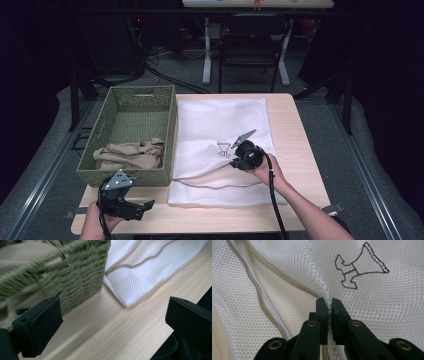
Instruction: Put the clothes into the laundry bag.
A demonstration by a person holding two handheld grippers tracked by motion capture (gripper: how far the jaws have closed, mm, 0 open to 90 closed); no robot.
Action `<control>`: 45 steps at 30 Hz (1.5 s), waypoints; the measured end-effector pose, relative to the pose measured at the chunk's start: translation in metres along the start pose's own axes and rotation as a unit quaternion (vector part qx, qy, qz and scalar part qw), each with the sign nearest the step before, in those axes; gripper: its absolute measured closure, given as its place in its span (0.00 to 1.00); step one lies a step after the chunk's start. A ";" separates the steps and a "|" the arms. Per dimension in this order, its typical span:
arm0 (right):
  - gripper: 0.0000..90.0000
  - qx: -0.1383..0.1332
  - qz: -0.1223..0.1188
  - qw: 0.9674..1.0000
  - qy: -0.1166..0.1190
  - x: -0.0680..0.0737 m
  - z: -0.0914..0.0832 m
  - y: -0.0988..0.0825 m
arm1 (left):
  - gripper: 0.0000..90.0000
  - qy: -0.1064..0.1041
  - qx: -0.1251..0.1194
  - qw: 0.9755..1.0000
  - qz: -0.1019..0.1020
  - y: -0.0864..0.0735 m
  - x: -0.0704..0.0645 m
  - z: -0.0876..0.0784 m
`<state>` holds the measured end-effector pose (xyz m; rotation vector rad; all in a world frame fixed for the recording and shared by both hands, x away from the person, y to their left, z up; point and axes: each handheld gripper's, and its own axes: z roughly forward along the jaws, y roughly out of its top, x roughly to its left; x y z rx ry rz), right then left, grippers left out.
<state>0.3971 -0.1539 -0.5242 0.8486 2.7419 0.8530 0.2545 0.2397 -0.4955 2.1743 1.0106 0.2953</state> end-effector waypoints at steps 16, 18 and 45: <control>0.95 -0.006 -0.004 1.000 0.003 -0.002 -0.007 -0.001 | 0.00 -0.006 -0.017 0.999 0.043 0.027 0.009 -0.027; 0.95 -0.004 -0.001 1.000 0.003 -0.002 -0.006 -0.001 | 0.00 -0.010 -0.013 0.999 0.047 0.032 0.012 -0.029; 0.95 -0.003 0.000 1.000 0.006 -0.003 -0.005 -0.001 | 0.00 0.008 0.038 0.994 0.100 0.098 0.058 -0.030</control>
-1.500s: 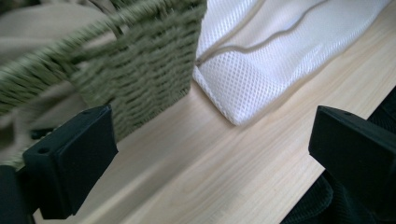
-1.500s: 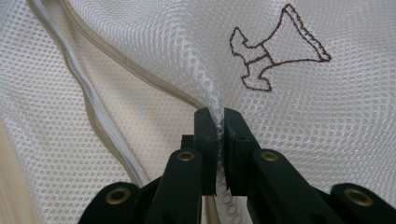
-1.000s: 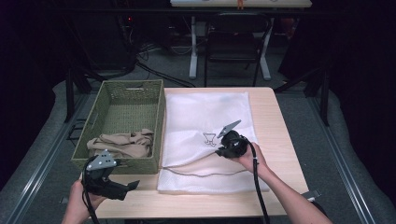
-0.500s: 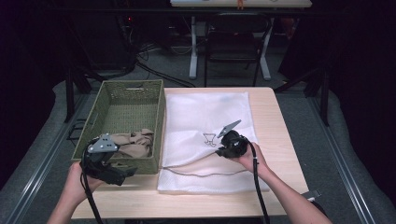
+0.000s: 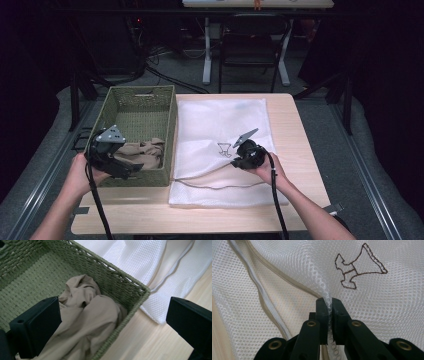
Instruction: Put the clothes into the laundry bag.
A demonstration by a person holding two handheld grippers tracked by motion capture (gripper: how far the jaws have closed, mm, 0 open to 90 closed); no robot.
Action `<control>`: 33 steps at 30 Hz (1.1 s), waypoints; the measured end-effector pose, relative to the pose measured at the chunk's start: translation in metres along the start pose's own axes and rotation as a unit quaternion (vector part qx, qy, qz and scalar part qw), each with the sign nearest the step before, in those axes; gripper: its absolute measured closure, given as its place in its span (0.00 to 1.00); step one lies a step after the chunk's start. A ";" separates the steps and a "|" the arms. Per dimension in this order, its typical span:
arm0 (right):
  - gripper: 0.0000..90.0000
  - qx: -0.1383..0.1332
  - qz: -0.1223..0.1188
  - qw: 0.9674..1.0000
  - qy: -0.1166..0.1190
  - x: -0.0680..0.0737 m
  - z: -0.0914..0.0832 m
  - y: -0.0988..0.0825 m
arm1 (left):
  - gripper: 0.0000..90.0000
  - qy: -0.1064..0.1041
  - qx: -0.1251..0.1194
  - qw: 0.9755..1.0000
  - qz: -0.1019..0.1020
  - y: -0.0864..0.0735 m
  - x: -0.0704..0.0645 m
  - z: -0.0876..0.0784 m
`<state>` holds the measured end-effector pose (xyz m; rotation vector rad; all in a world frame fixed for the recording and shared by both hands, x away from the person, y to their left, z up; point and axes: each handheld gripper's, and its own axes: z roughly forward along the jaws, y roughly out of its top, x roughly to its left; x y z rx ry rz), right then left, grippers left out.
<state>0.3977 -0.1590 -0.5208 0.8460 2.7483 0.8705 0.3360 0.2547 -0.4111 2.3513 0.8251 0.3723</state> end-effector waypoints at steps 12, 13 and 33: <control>0.95 0.000 0.001 1.000 0.002 -0.001 -0.001 -0.001 | 0.00 0.008 0.055 0.998 0.029 0.015 0.024 0.014; 0.95 0.000 0.001 1.000 0.002 -0.001 -0.001 -0.001 | 0.00 0.003 0.057 0.998 0.031 0.016 0.026 0.015; 0.95 0.001 0.006 1.000 0.003 0.000 0.000 -0.001 | 0.00 -0.014 0.138 0.989 0.057 0.016 0.060 0.050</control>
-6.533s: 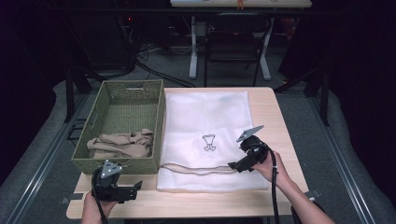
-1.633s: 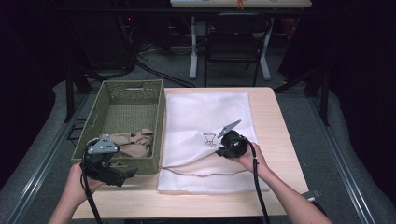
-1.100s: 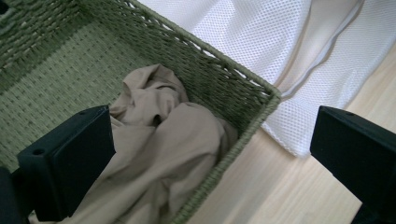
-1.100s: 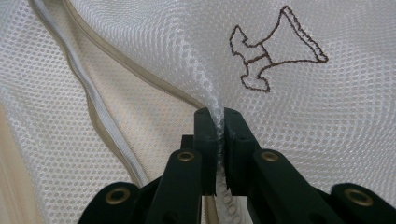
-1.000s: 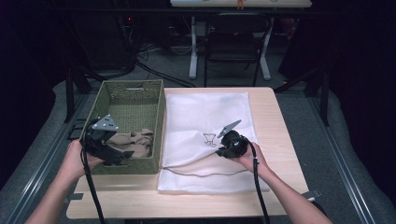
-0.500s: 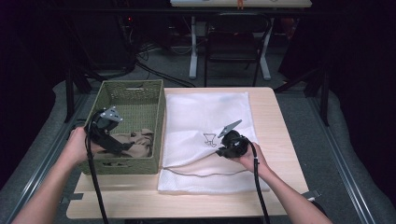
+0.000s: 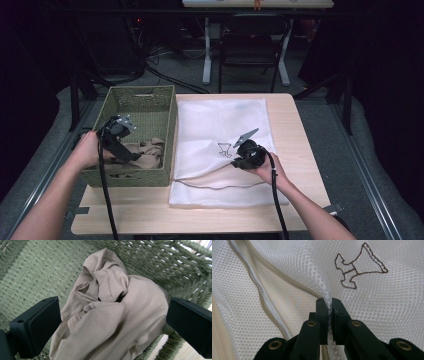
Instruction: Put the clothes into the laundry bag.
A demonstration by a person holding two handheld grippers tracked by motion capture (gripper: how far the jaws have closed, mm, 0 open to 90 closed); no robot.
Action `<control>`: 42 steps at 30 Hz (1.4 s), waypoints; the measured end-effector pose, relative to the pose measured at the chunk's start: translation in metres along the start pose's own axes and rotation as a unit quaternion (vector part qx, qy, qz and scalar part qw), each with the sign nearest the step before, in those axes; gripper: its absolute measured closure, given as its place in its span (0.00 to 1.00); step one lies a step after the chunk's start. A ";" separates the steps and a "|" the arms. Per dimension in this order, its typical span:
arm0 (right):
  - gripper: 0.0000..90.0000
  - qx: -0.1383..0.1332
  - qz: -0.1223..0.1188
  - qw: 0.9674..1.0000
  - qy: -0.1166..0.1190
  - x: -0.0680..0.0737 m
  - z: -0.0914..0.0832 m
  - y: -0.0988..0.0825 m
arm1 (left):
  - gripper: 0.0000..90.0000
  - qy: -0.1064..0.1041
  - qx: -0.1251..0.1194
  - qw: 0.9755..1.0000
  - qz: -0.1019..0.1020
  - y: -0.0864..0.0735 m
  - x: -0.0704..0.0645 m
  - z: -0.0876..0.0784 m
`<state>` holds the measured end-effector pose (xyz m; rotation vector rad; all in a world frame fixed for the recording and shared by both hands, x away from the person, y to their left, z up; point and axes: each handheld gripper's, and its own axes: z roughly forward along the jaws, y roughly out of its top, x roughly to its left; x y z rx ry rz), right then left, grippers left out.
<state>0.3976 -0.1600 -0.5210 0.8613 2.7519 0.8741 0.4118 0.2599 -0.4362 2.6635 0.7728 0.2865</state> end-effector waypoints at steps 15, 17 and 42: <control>0.95 0.000 -0.002 1.000 -0.001 0.000 -0.001 0.000 | 0.00 -0.017 0.046 0.999 0.005 0.004 0.007 0.025; 0.95 0.000 -0.003 1.000 -0.001 0.000 0.000 0.000 | 0.00 -0.022 0.050 0.999 0.002 0.004 0.008 0.027; 0.95 0.001 -0.003 1.000 -0.003 0.001 0.000 0.000 | 0.00 -0.056 0.101 0.993 -0.017 0.003 0.013 0.057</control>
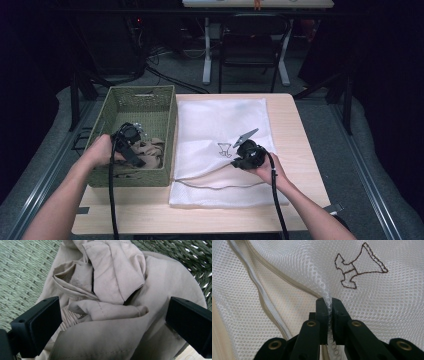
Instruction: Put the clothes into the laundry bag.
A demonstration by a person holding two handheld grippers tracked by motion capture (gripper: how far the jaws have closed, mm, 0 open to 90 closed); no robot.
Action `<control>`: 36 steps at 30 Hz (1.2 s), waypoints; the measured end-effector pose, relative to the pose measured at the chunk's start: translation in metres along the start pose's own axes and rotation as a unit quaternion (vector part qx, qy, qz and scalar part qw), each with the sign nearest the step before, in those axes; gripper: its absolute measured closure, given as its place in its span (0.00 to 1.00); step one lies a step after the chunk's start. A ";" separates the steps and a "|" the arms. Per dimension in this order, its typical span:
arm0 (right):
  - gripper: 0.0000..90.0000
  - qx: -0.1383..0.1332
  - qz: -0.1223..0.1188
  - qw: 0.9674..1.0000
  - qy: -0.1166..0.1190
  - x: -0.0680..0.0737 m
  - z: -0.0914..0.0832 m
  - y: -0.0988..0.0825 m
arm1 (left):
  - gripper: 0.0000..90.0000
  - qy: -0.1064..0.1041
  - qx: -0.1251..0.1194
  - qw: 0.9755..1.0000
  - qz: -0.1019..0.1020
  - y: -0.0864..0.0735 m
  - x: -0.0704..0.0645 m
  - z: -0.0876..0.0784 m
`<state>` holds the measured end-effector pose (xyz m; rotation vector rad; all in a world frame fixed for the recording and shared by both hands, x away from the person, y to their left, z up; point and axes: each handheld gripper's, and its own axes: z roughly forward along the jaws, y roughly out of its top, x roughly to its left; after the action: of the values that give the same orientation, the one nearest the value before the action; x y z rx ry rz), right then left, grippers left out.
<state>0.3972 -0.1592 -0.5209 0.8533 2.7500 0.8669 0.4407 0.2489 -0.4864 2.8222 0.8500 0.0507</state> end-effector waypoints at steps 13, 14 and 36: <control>0.95 0.000 0.001 1.000 -0.001 0.000 0.000 0.000 | 0.01 -0.022 0.011 1.000 -0.012 -0.002 0.004 0.007; 0.95 0.000 0.001 1.000 0.000 0.000 0.000 0.000 | 0.02 -0.025 0.011 1.000 -0.014 -0.001 0.004 0.008; 0.95 0.001 0.000 1.000 0.000 0.000 0.000 0.000 | 0.37 -0.076 0.020 0.997 0.003 0.000 0.002 0.011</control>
<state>0.3976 -0.1594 -0.5214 0.8549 2.7522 0.8647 0.4433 0.2486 -0.4975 2.8206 0.8173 -0.1807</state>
